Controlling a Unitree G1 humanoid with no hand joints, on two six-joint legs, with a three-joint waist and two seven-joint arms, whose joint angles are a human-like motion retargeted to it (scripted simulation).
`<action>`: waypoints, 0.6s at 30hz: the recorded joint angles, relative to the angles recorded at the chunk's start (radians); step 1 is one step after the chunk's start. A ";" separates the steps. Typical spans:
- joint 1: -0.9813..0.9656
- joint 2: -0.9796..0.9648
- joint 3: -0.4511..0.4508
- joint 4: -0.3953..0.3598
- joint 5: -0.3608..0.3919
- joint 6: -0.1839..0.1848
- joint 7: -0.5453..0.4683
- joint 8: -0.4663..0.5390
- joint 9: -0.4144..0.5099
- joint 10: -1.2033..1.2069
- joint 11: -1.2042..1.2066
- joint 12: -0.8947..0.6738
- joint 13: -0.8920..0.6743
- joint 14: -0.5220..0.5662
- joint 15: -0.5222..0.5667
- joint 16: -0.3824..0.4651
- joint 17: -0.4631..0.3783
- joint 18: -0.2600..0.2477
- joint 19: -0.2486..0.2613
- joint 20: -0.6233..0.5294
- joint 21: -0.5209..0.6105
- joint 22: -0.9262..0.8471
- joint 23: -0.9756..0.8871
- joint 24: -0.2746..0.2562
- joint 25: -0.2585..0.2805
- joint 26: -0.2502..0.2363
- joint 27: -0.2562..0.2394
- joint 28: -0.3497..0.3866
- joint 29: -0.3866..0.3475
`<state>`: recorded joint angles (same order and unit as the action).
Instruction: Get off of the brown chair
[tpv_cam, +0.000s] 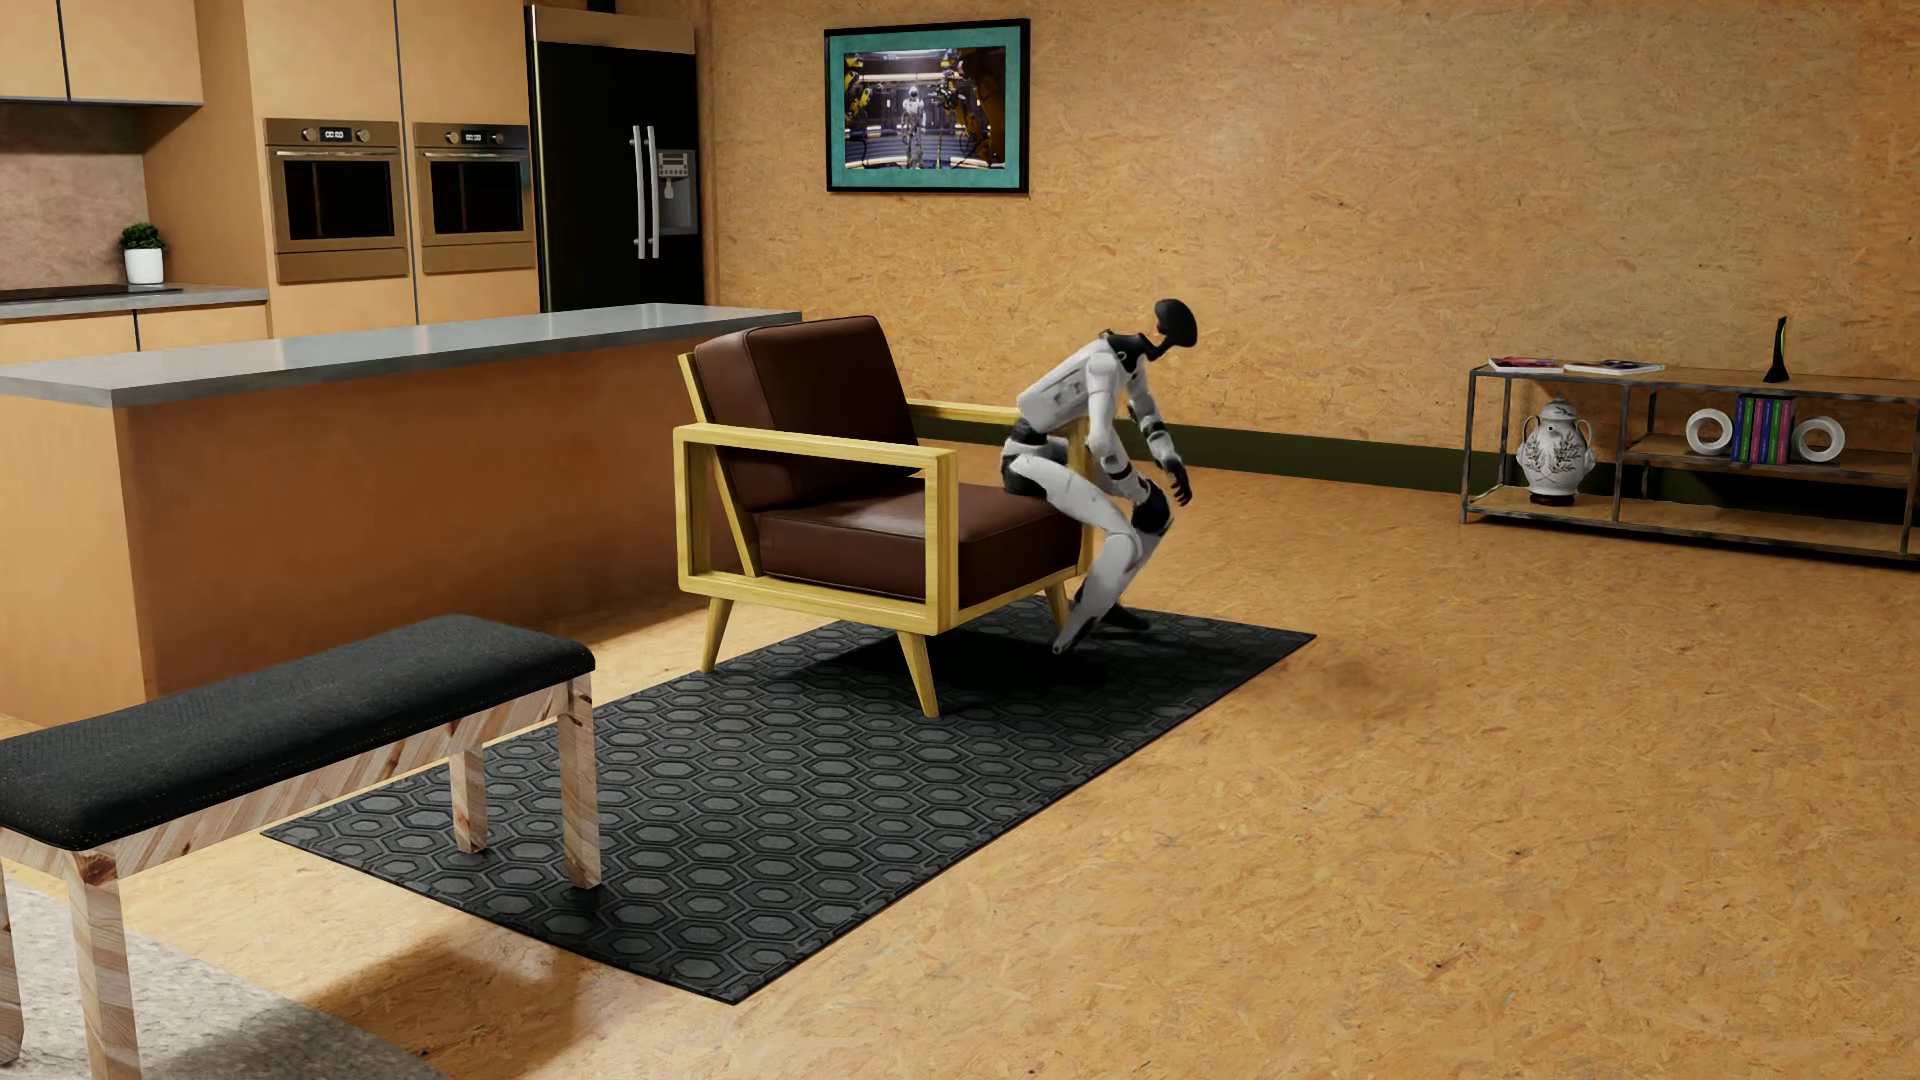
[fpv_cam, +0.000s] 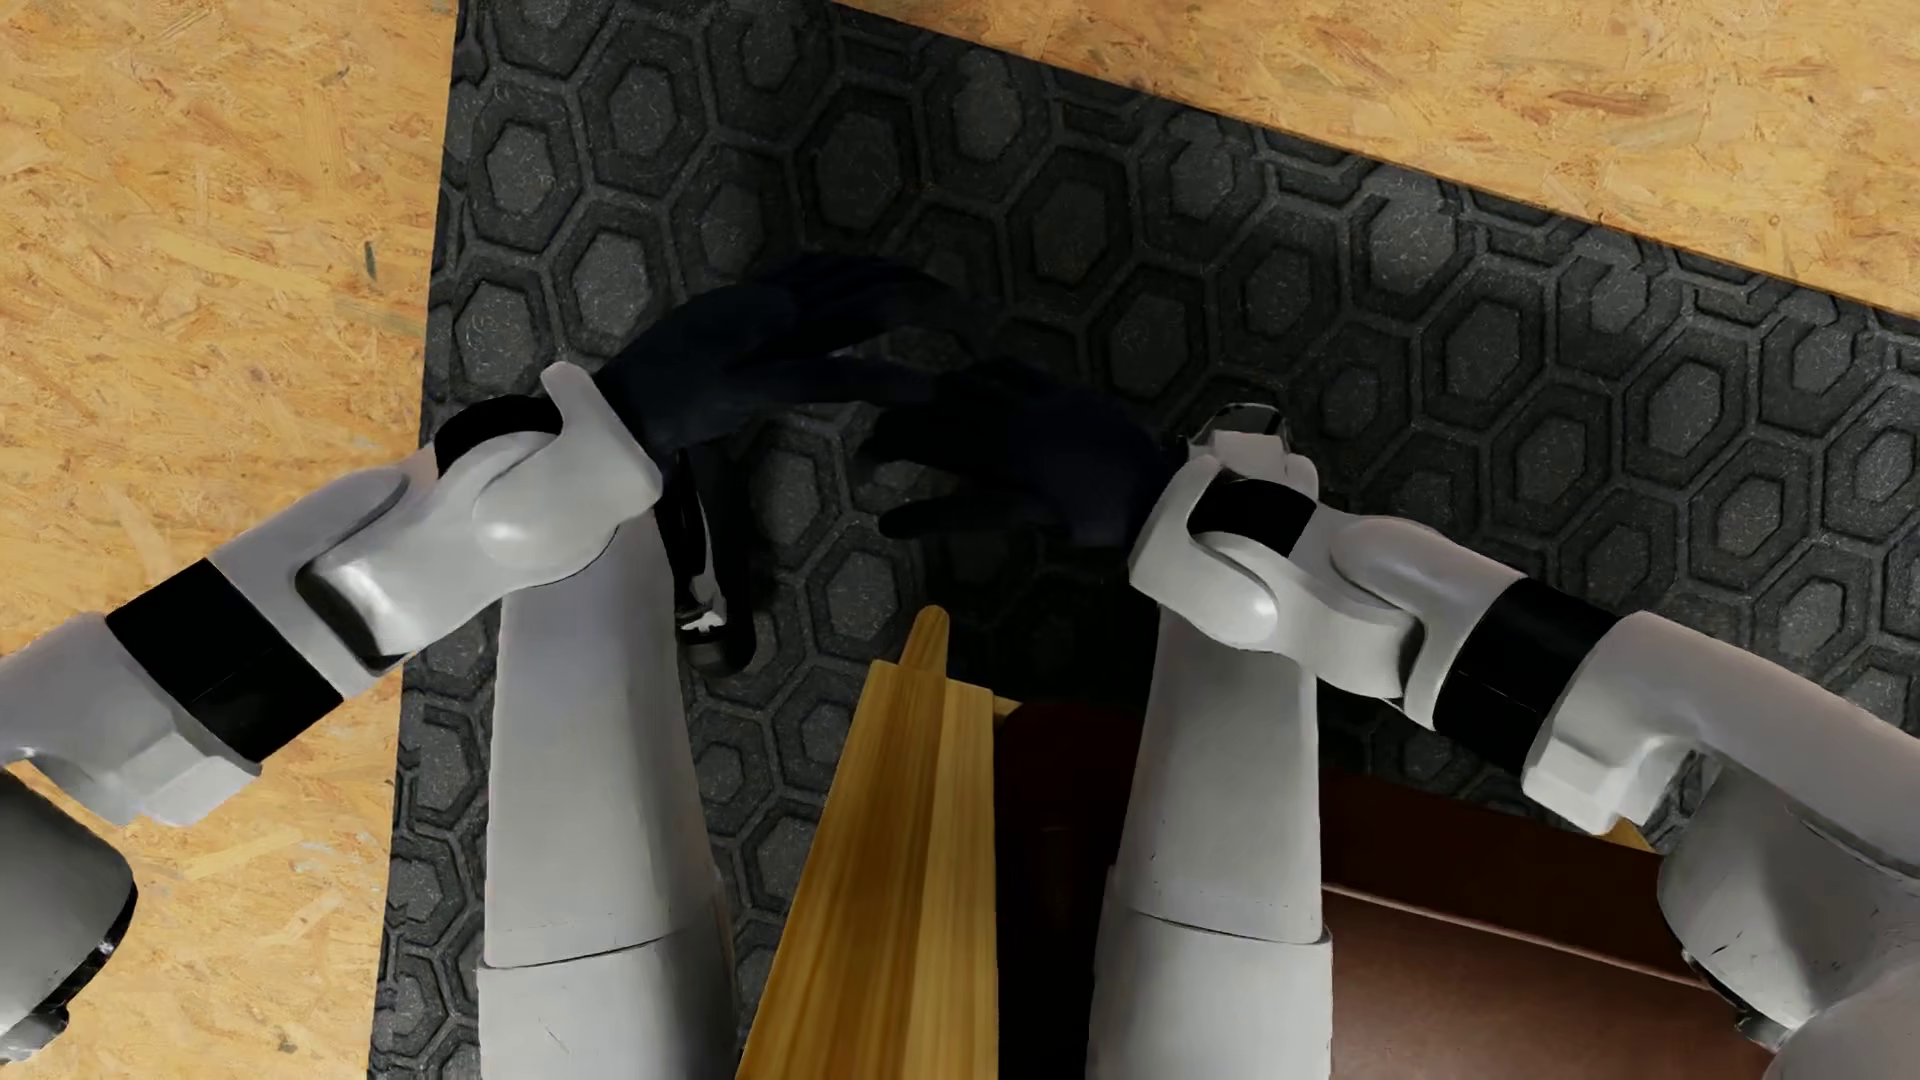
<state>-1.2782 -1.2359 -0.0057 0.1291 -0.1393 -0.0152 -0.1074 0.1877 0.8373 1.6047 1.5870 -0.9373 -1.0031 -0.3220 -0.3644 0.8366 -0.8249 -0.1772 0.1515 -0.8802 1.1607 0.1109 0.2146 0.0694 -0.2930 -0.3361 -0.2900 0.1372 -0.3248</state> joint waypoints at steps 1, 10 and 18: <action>0.075 0.072 0.000 -0.012 -0.003 0.000 0.015 -0.018 -0.018 -0.117 -0.113 0.025 0.043 0.028 0.027 -0.067 0.065 0.009 -0.008 0.015 -0.041 0.095 0.097 0.037 -0.027 0.016 0.004 -0.056 0.062; 0.924 0.901 0.002 -0.134 0.032 0.015 0.121 -0.241 -0.383 -1.243 -1.154 0.380 0.478 0.363 0.312 -0.658 0.598 0.094 -0.098 0.206 -0.399 0.947 0.849 0.281 -0.086 0.210 0.135 -0.431 0.610; 1.228 1.156 -0.003 -0.185 0.063 0.048 0.058 -0.184 -0.674 -1.489 -1.168 0.706 0.817 0.415 0.127 -0.591 0.468 0.121 -0.111 0.448 -0.687 0.889 0.698 0.100 0.093 0.187 0.115 -0.285 0.482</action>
<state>-0.0499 -0.0795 -0.0087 -0.0556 -0.0759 0.0330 -0.0491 0.0038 0.1633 0.1157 0.4191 -0.2308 -0.1866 0.0931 -0.2376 0.2459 -0.3570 -0.0559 0.0407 -0.4321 0.4738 0.9999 0.9121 0.1694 -0.2004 -0.1487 -0.1752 -0.1480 0.1570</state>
